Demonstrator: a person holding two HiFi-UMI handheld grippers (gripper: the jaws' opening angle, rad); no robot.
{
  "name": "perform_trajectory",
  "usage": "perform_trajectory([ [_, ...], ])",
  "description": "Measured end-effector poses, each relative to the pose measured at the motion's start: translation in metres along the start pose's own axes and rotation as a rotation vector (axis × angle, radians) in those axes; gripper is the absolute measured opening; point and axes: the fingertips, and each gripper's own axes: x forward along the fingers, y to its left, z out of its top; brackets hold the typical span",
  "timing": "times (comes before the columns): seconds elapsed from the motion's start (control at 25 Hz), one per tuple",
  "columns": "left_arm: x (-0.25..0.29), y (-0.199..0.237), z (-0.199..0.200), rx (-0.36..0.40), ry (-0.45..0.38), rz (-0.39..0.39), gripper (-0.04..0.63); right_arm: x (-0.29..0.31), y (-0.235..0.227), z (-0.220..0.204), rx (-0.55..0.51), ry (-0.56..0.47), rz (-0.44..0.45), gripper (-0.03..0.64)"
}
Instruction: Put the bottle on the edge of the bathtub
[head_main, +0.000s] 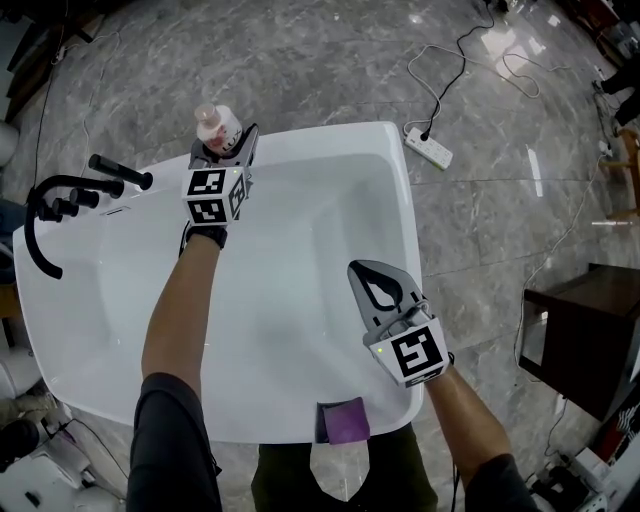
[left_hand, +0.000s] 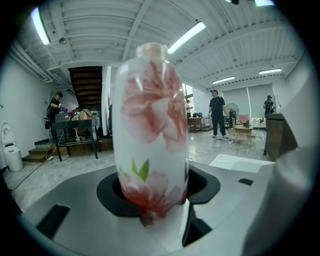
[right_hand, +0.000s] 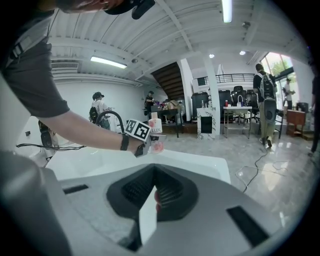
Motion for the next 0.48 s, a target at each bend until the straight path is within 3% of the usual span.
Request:
perform_trajectory([
  [0.48,0.002,0.004,0.001,-0.013,-0.046,-0.007,0.225,0.011,0.002,0.008,0.000,-0.023,0.005,0.000],
])
